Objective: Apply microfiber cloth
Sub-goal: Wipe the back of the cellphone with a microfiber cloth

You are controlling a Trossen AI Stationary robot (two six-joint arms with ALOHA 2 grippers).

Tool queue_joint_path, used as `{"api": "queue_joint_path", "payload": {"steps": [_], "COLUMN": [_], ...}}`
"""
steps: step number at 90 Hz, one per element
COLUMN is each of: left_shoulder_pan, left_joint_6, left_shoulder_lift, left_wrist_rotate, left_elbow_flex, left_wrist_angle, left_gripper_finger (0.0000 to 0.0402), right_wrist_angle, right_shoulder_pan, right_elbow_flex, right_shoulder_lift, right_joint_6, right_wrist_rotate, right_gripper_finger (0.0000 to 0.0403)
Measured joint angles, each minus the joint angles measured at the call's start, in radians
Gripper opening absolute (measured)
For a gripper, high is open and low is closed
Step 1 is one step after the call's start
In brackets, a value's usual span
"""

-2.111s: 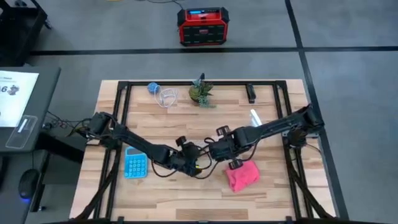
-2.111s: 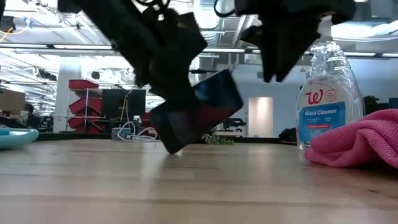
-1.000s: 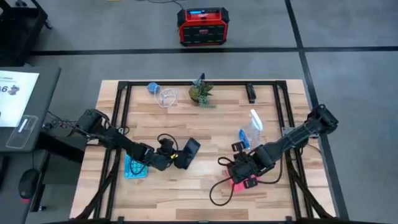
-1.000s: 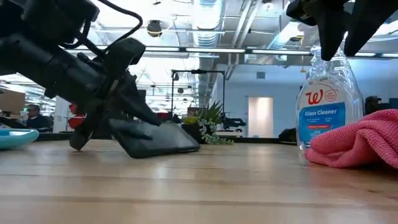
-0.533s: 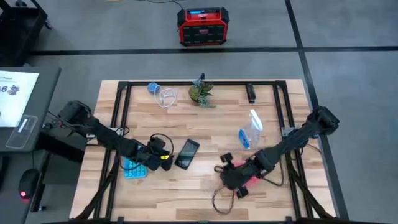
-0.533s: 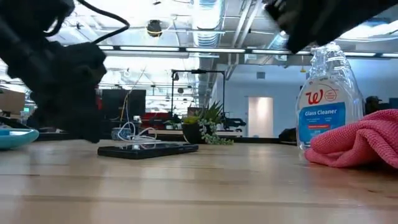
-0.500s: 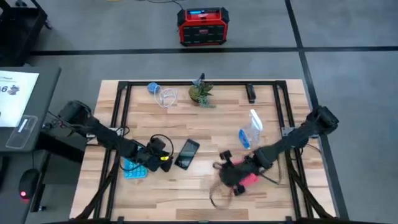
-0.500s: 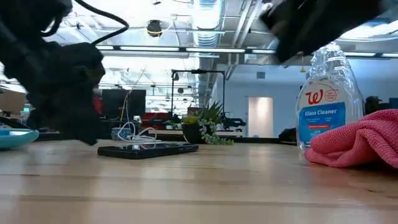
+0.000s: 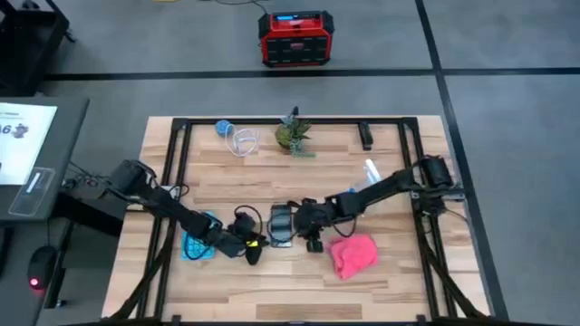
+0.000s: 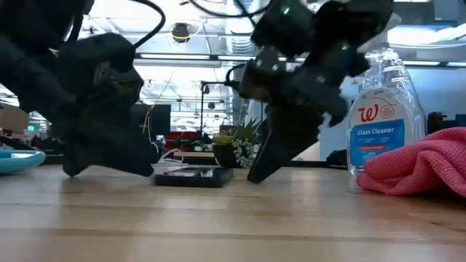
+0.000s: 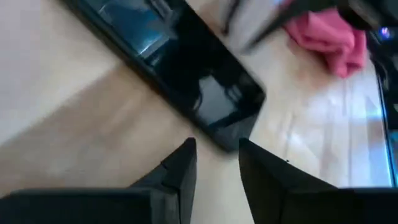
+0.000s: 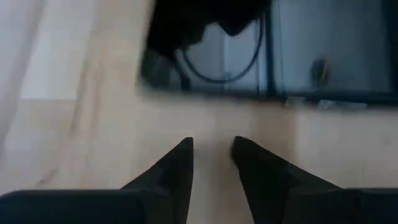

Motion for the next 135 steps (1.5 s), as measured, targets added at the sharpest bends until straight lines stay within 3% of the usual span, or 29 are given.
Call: {"api": "queue_joint_path", "payload": {"steps": [11, 23, 45, 60, 74, 84, 95, 111, 135], "left_shoulder_pan": [-0.007, -0.011, -0.017, -0.007, -0.004, -0.003, -0.003, -0.003, -0.008], "left_joint_6": [0.036, 0.058, 0.259, 0.382, 0.496, 0.558, 0.666, 0.913, 1.24], "left_shoulder_lift": [-0.043, -0.091, -0.106, -0.106, -0.106, -0.106, -0.106, -0.106, -0.106], "left_wrist_rotate": [0.001, -0.029, -0.067, -0.09, -0.085, -0.05, -0.036, -0.046, -0.058], "left_elbow_flex": [0.045, 0.072, 0.084, 0.084, 0.084, 0.084, 0.084, 0.099, 0.204], "left_wrist_angle": [-0.101, -0.177, 0.006, 0.099, 0.17, 0.215, 0.249, 0.287, 0.255], "left_gripper_finger": [0.0093, 0.0093, 0.0095, 0.0103, 0.012, 0.0154, 0.0196, 0.023, 0.0233], "right_wrist_angle": [-0.008, -0.142, -0.582, -0.64, -0.536, -0.391, -0.347, -0.129, 0.146], "right_shoulder_pan": [-0.001, 0.041, 0.275, 0.439, 0.485, 0.465, 0.419, 0.355, 0.299], "right_elbow_flex": [0.019, 0.023, 0.021, -0.042, -0.17, -0.253, -0.271, -0.273, -0.276], "right_shoulder_lift": [-0.016, -0.118, -0.351, -0.441, -0.434, -0.385, -0.318, -0.264, -0.394], "right_joint_6": [-0.025, -0.048, -0.029, 0.104, 0.192, 0.193, 0.195, 0.077, -0.004], "right_wrist_rotate": [0.041, 0.043, 0.054, 0.053, 0.13, 0.14, 0.15, 0.199, 0.398], "right_gripper_finger": [0.0092, 0.0082, 0.0074, 0.0074, 0.0074, 0.0074, 0.0071, 0.0011, 0.0001]}}
